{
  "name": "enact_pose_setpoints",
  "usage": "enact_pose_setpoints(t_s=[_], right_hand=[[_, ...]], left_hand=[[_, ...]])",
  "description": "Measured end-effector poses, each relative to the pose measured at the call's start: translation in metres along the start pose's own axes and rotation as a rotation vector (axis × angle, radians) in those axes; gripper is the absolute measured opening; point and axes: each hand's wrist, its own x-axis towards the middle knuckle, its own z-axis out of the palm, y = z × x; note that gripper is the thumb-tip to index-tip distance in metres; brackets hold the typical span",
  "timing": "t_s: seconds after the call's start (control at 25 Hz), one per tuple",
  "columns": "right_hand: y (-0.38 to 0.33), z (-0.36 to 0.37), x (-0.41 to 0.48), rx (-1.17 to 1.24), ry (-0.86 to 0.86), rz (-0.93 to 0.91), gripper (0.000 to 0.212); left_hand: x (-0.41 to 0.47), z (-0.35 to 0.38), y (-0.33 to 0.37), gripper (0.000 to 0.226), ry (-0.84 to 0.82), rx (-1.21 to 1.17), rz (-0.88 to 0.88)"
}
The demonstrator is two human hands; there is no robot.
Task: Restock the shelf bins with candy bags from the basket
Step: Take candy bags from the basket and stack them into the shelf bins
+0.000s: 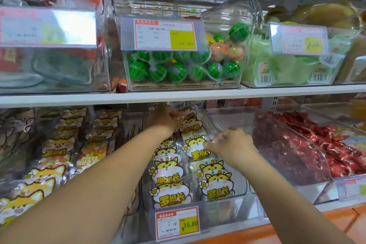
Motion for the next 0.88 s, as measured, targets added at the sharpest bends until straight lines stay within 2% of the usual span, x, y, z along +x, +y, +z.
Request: enact_pose_setpoints(t_s=[0.12,0.2,0.36,0.48,0.56,0.72,0.8,0.88], right_hand=[[0.001,0.0,-0.001,0.05,-0.006,0.004,0.028],[0.004,-0.001,-0.005,0.088,-0.005,-0.006,0.028],[0.008,-0.012,-0.031,0.17,0.062,-0.079,0.044],[0.008,-0.032,-0.065,0.244,0.246,-0.23,0.022],[0.011,-0.037,-0.093,0.357,0.253,-0.274,0.006],[0.02,-0.023,-0.153,0.504,0.02,-0.243,0.009],[0.037,0.006,-0.172,0.449,-0.226,-0.194,0.01],[0.064,0.045,-0.186,0.309,-0.561,-0.087,0.01]], left_hand=[[-0.009,-0.01,0.007,0.035,0.006,0.043,0.019],[-0.025,-0.019,0.011,0.038,0.025,-0.009,0.066],[-0.103,-0.037,0.012,0.022,0.113,-0.193,0.233],[-0.178,-0.045,-0.002,0.018,0.085,-0.308,0.272],[-0.218,-0.041,-0.021,0.018,-0.038,-0.367,0.227],[-0.277,-0.018,-0.073,0.018,-0.456,-0.312,0.01],[-0.3,0.006,-0.102,0.021,-0.602,-0.241,-0.103],[-0.321,0.031,-0.13,0.031,-0.71,-0.19,-0.22]])
